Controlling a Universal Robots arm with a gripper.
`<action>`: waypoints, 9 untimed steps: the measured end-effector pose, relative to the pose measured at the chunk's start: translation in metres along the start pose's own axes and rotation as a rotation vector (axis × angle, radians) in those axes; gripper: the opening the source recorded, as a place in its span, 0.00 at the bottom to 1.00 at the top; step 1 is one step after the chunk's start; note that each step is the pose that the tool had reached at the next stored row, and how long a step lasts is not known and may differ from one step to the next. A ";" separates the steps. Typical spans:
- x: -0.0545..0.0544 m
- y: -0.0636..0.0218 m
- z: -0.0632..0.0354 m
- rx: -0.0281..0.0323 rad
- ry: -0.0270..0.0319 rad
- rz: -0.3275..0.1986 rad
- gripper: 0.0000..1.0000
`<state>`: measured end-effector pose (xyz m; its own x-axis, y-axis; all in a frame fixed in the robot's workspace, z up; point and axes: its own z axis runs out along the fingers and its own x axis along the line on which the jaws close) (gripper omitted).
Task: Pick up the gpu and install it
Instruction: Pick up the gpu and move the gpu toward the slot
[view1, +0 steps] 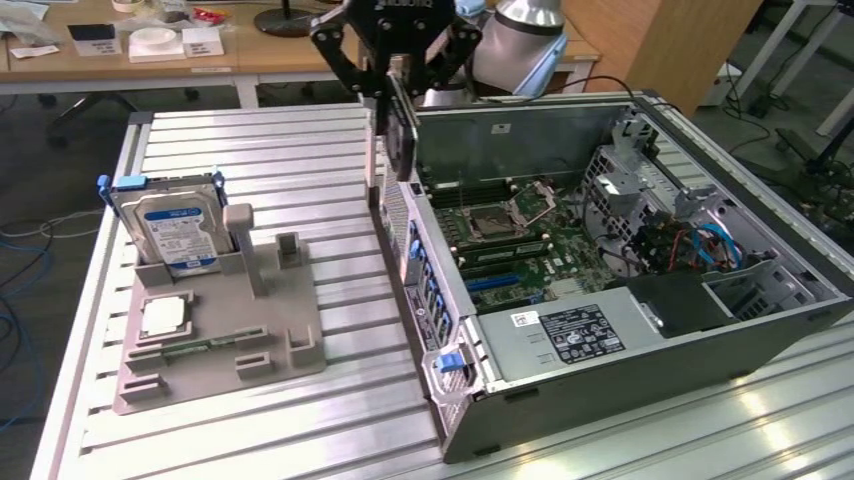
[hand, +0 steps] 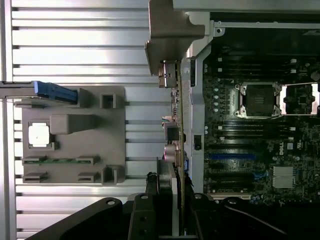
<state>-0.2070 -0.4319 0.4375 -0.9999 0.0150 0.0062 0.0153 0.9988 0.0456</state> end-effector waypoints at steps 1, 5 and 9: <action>-0.005 0.0001 0.0001 0.0000 -0.0001 0.000 0.28; -0.017 0.0008 0.0004 0.0001 0.0000 0.002 0.28; -0.029 0.0018 0.0009 0.0000 -0.0002 0.005 0.28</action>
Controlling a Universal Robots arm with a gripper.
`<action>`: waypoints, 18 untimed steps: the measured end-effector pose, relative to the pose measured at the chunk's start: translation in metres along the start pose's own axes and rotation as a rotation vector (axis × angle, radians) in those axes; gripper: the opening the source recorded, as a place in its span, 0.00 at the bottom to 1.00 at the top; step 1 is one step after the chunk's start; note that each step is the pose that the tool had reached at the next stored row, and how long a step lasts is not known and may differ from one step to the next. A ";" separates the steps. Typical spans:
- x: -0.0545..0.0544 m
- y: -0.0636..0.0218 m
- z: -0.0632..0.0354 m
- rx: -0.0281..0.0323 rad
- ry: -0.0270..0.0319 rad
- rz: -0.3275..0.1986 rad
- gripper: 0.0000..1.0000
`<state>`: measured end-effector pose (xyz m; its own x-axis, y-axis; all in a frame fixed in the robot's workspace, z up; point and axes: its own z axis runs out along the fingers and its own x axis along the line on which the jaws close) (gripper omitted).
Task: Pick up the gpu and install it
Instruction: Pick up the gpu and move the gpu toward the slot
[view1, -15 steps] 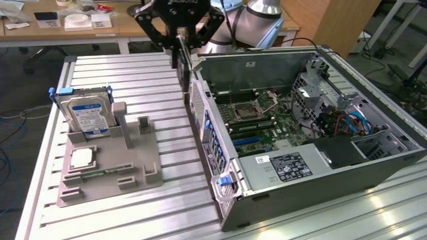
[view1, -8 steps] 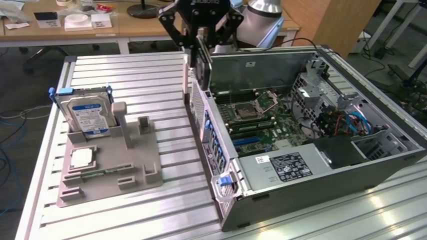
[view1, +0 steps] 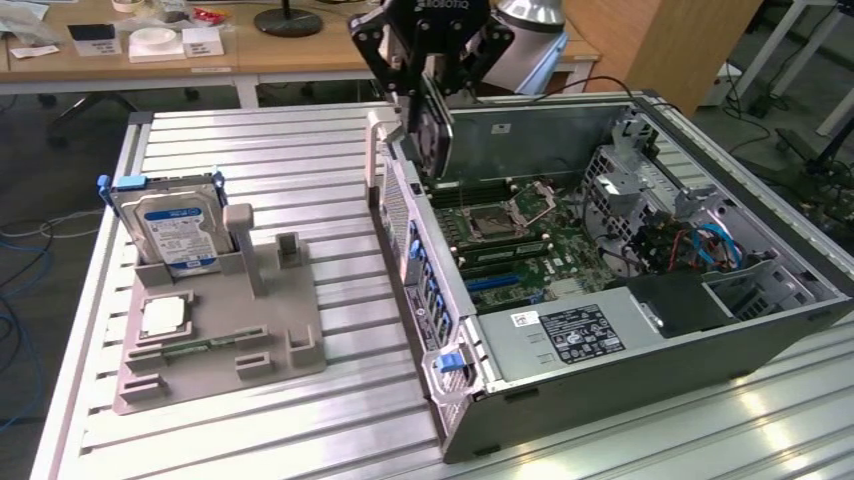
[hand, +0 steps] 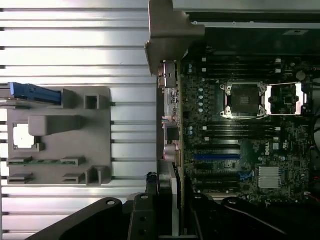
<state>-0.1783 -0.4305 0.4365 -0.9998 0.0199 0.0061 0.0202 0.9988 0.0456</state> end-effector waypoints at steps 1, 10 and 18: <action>-0.003 0.0003 0.0001 0.0000 0.0000 0.001 0.28; -0.023 0.0031 0.0006 -0.0001 -0.0007 0.016 0.28; -0.054 0.0053 0.0012 0.0000 -0.0012 0.029 0.28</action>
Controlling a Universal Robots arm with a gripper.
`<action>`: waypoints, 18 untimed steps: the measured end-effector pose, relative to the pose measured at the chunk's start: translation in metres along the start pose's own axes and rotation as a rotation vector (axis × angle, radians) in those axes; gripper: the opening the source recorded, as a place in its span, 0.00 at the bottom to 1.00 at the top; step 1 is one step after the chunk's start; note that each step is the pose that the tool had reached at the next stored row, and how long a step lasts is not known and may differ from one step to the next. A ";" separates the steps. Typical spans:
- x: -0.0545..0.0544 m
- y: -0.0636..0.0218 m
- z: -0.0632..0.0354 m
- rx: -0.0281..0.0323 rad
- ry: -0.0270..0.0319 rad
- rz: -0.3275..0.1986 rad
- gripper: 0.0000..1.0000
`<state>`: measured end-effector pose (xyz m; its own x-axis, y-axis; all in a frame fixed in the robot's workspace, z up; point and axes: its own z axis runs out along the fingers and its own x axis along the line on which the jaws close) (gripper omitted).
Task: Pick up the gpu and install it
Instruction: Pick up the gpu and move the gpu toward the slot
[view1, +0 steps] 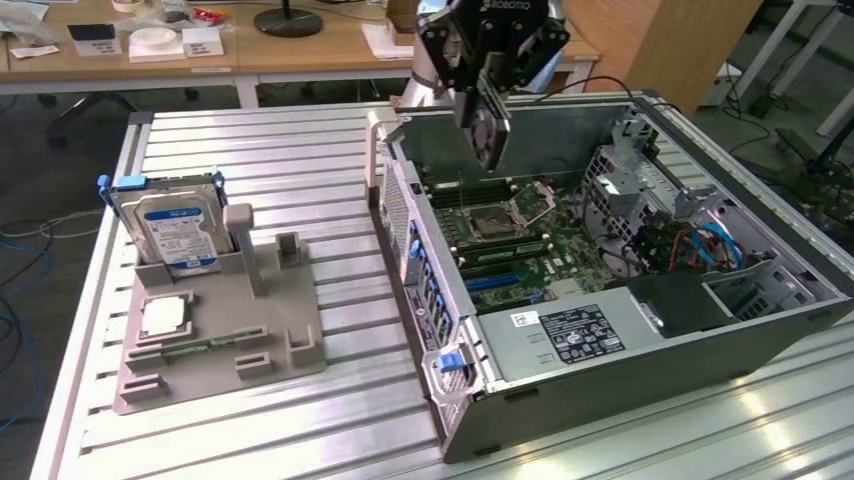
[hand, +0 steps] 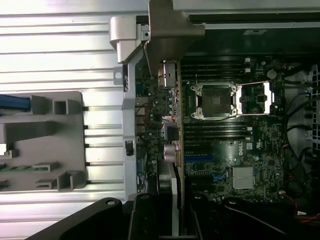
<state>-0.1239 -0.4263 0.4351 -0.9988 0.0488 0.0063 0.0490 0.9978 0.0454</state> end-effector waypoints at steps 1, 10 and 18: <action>-0.005 0.0002 0.0001 -0.0002 -0.0001 0.000 0.28; -0.046 0.0025 0.0009 -0.0001 -0.0001 0.000 0.28; -0.082 0.0044 0.0016 -0.0002 -0.0001 0.000 0.28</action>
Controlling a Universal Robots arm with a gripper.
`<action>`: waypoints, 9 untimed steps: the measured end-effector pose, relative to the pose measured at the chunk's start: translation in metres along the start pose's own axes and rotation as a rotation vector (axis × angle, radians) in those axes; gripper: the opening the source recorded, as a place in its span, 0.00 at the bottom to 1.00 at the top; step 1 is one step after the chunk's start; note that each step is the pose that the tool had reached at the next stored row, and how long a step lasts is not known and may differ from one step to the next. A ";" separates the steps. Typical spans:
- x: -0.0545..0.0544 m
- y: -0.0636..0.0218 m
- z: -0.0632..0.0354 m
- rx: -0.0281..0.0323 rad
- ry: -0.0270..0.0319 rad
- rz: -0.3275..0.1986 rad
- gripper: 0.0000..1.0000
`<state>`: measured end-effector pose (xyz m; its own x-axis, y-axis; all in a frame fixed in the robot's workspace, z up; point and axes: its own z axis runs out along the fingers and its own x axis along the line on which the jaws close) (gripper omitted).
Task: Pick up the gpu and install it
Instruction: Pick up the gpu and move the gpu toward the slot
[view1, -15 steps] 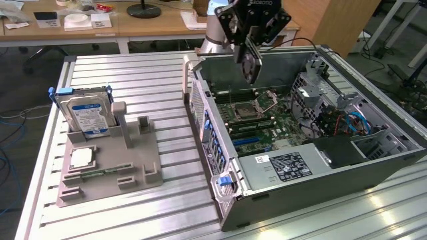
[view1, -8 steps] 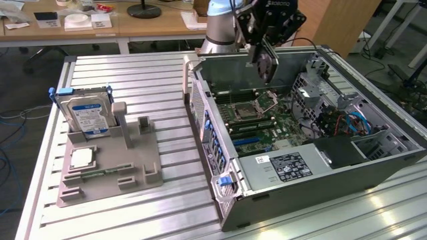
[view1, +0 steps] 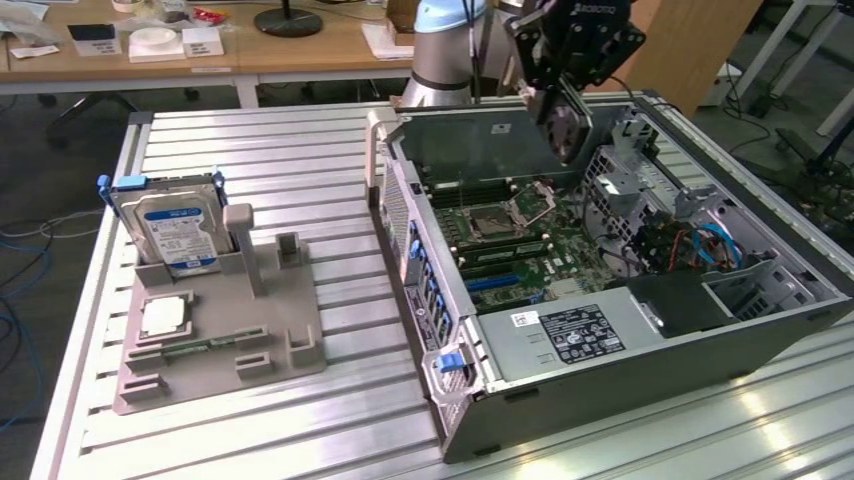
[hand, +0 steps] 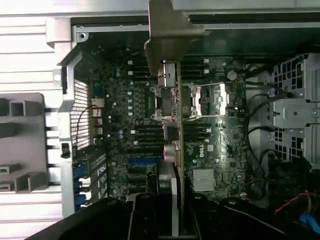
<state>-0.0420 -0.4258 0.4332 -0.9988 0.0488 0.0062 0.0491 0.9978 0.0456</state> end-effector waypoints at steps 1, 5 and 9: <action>-0.004 0.0002 0.0001 0.0000 0.0000 0.000 0.28; -0.023 0.0011 0.0006 -0.0001 0.0000 0.000 0.28; -0.041 0.0019 0.0011 0.0001 0.0001 0.000 0.28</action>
<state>-0.0013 -0.4258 0.4319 -0.9988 0.0488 0.0062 0.0491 0.9978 0.0455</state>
